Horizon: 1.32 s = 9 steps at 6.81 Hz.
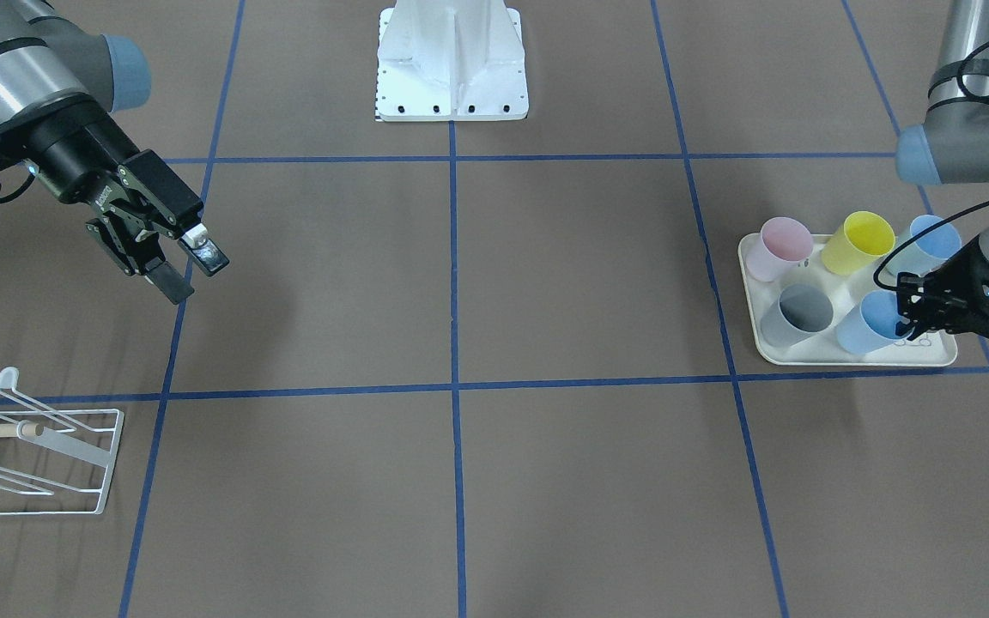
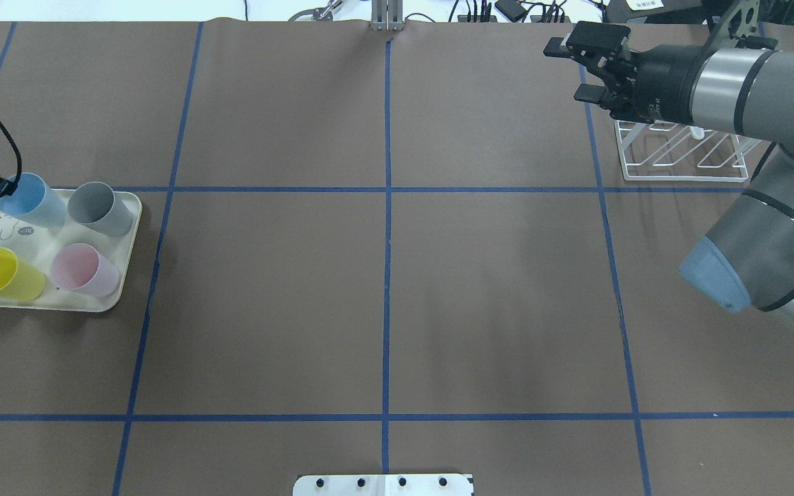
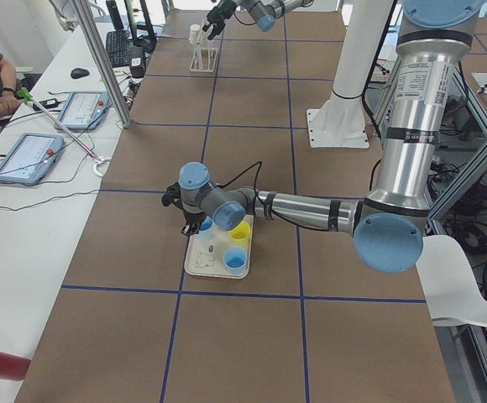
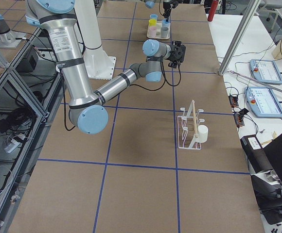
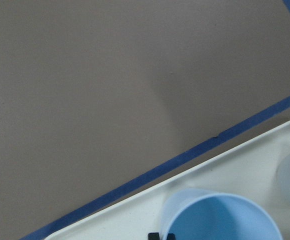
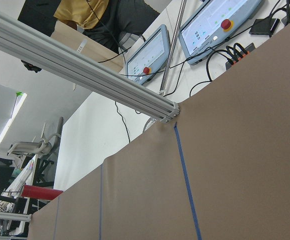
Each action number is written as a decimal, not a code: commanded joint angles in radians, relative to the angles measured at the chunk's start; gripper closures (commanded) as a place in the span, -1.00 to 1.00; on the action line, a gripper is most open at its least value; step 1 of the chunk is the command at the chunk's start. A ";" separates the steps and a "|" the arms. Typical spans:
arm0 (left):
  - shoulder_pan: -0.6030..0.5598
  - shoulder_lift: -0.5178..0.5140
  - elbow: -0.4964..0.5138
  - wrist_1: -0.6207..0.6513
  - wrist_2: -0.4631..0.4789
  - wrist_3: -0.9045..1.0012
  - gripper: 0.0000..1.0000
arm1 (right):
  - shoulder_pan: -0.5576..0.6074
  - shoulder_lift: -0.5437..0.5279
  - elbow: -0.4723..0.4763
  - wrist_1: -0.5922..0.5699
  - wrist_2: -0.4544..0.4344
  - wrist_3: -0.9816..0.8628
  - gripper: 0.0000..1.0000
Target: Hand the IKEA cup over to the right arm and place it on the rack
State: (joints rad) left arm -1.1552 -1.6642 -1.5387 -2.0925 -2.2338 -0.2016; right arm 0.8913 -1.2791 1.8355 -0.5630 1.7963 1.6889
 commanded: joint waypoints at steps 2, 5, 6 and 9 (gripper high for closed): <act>-0.165 0.017 -0.058 0.008 -0.007 -0.010 1.00 | 0.000 0.000 0.001 0.000 0.000 0.000 -1.00; -0.184 -0.181 -0.061 -0.007 0.003 -0.345 1.00 | 0.000 -0.003 0.002 0.002 0.003 -0.002 -1.00; -0.179 -0.204 -0.081 -0.039 0.003 -0.539 1.00 | 0.000 0.000 0.001 0.002 0.005 -0.002 -1.00; -0.146 -0.213 -0.058 -0.482 0.003 -1.238 1.00 | 0.001 0.001 0.007 0.002 0.006 0.003 -1.00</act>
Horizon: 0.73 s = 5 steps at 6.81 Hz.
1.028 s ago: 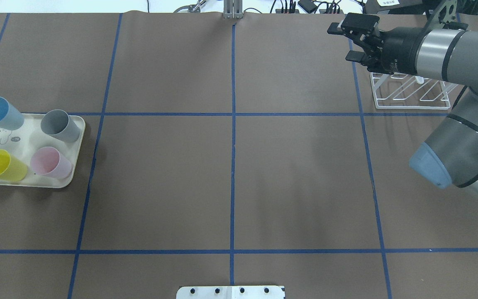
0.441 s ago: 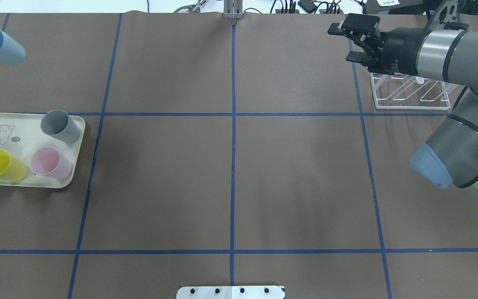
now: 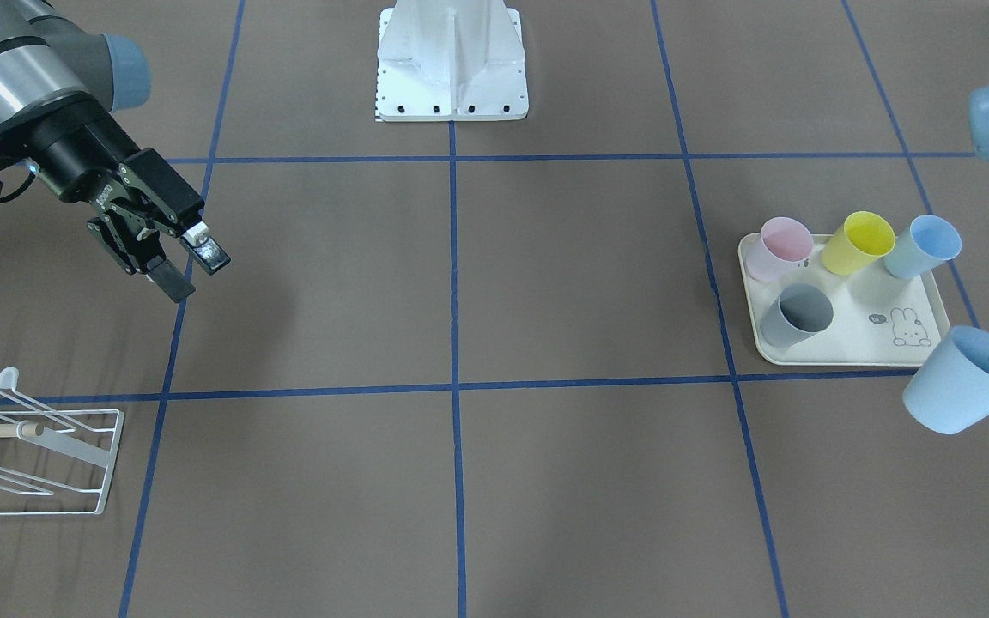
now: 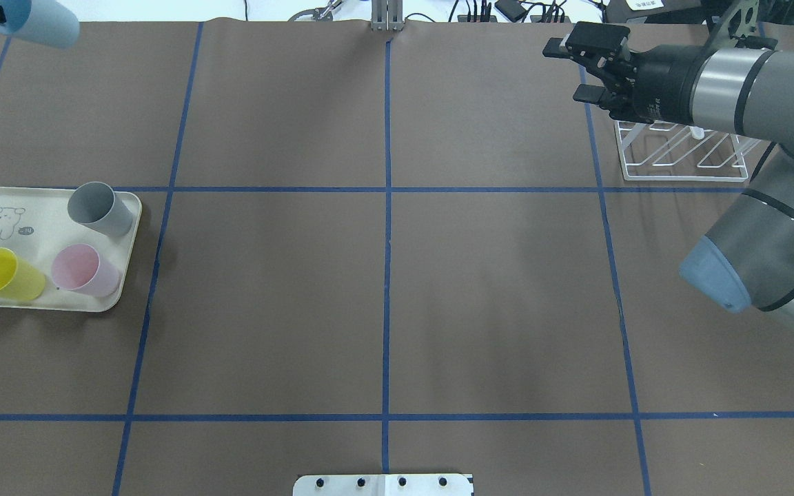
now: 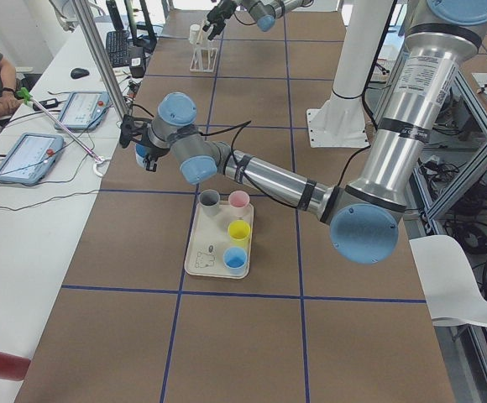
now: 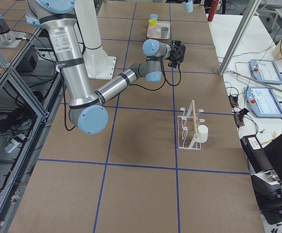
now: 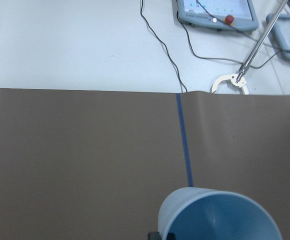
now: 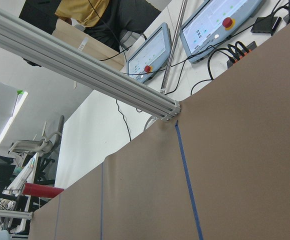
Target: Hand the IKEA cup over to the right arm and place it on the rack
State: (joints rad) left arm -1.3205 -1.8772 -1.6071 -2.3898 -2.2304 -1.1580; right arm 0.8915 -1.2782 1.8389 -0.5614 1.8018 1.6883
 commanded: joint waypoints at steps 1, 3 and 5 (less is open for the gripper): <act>0.049 -0.003 0.010 -0.288 0.000 -0.469 1.00 | 0.000 0.003 0.012 0.002 0.001 0.052 -1.00; 0.203 -0.019 0.004 -0.472 0.187 -0.813 1.00 | 0.000 0.005 0.023 0.002 -0.002 0.070 -1.00; 0.343 -0.072 0.000 -0.586 0.387 -1.131 1.00 | -0.002 0.023 0.039 0.003 -0.002 0.135 -1.00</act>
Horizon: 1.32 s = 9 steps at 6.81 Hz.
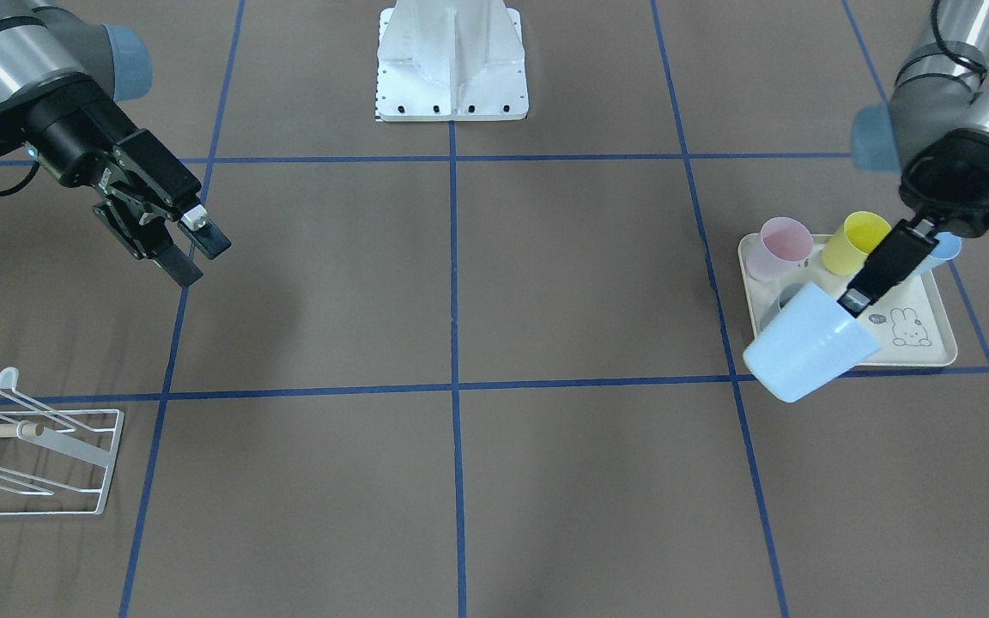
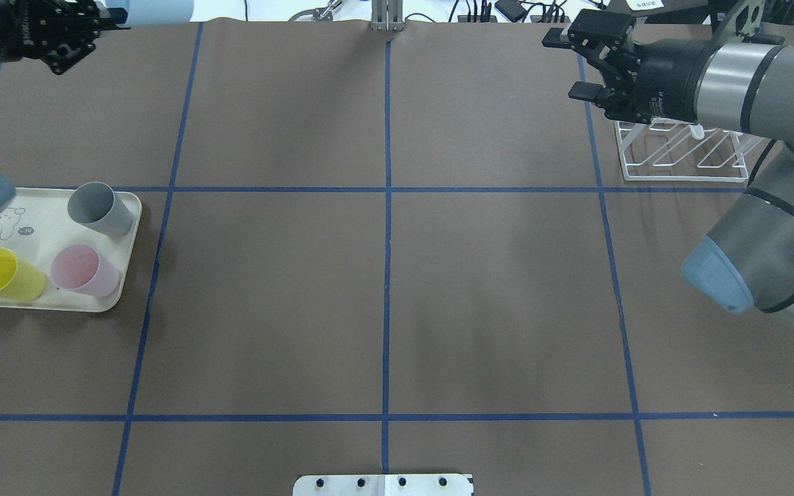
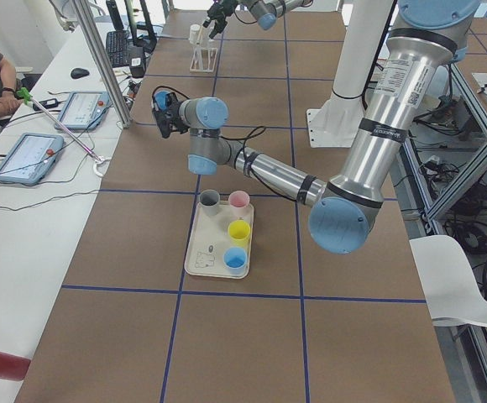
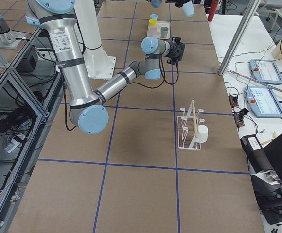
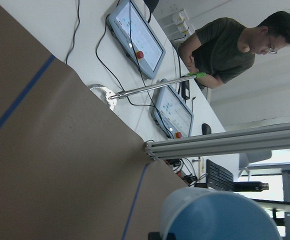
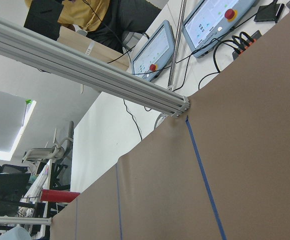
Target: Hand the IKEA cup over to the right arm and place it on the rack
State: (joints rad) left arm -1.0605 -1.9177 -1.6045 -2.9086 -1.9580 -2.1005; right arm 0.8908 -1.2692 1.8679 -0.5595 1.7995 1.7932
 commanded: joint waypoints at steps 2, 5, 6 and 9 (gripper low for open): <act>0.266 -0.113 -0.006 -0.109 0.377 -0.425 1.00 | -0.013 0.097 0.007 0.000 -0.005 0.174 -1.00; 0.375 -0.178 0.000 -0.118 0.521 -0.611 1.00 | -0.174 0.178 0.007 0.000 -0.234 0.236 -1.00; 0.395 -0.188 0.008 -0.156 0.568 -0.631 1.00 | -0.225 0.192 0.007 0.001 -0.300 0.242 -1.00; 0.487 -0.213 0.015 -0.190 0.671 -0.632 1.00 | -0.274 0.208 0.000 0.000 -0.356 0.247 -1.00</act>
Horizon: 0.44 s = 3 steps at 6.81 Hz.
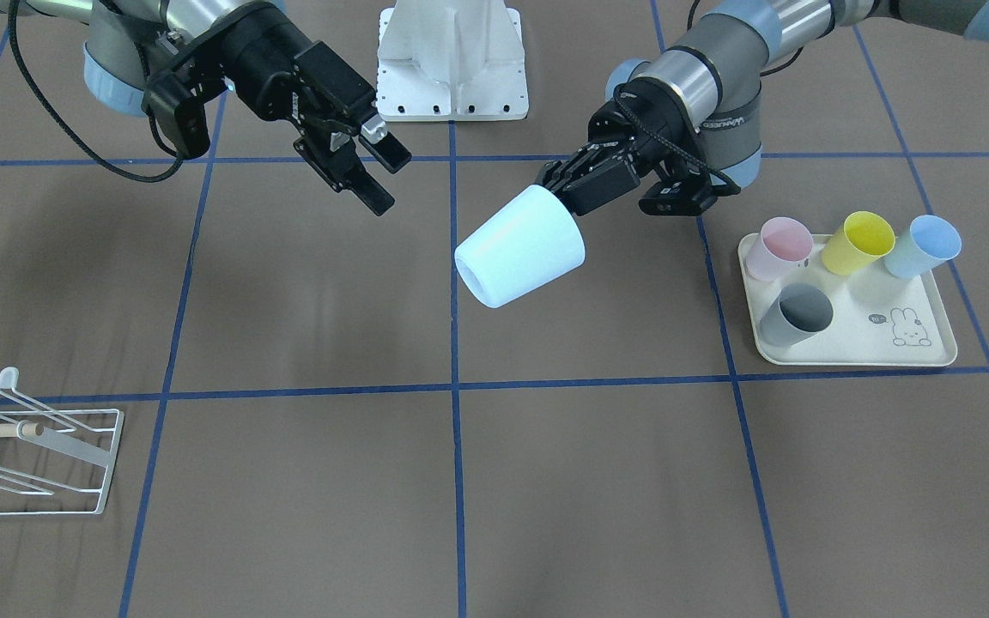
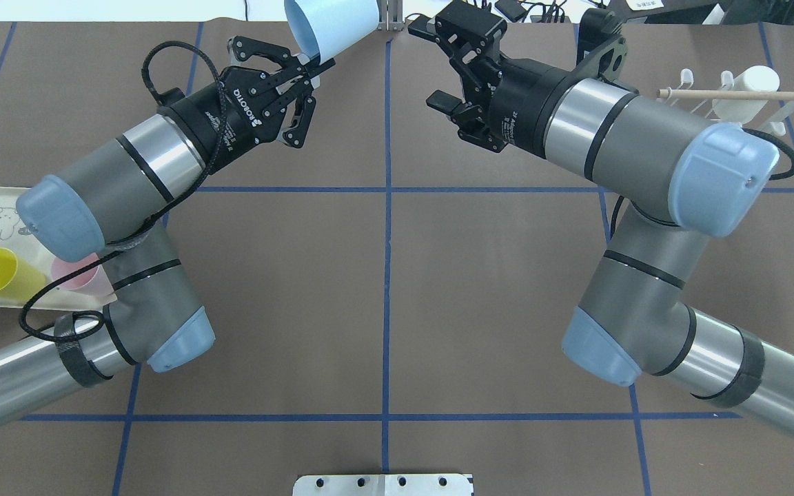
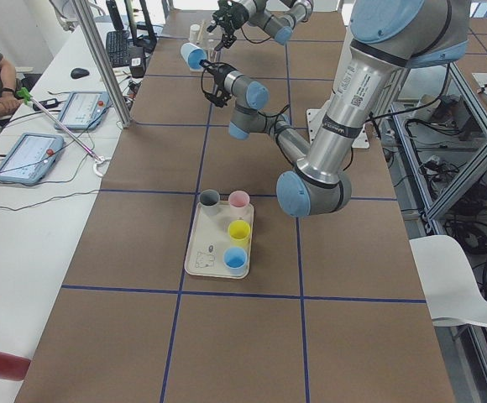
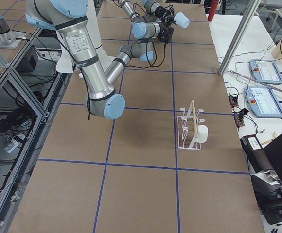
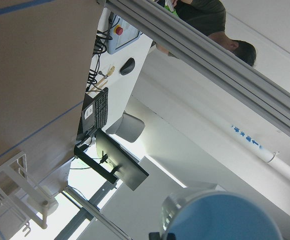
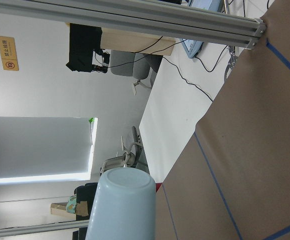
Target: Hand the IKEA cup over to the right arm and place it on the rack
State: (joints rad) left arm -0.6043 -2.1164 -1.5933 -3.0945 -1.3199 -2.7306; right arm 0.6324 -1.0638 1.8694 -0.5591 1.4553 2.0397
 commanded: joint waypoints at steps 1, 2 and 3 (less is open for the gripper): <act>0.047 -0.019 0.003 -0.001 0.045 0.000 1.00 | -0.020 0.002 -0.001 -0.001 -0.013 0.000 -1.00; 0.054 -0.033 0.004 0.003 0.051 0.000 1.00 | -0.022 0.004 -0.009 -0.001 -0.013 0.000 -1.00; 0.072 -0.040 0.004 0.005 0.053 0.002 1.00 | -0.025 0.005 -0.013 -0.001 -0.013 0.000 -1.00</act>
State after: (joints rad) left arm -0.5504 -2.1462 -1.5898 -3.0921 -1.2723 -2.7302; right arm 0.6112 -1.0600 1.8619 -0.5599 1.4424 2.0402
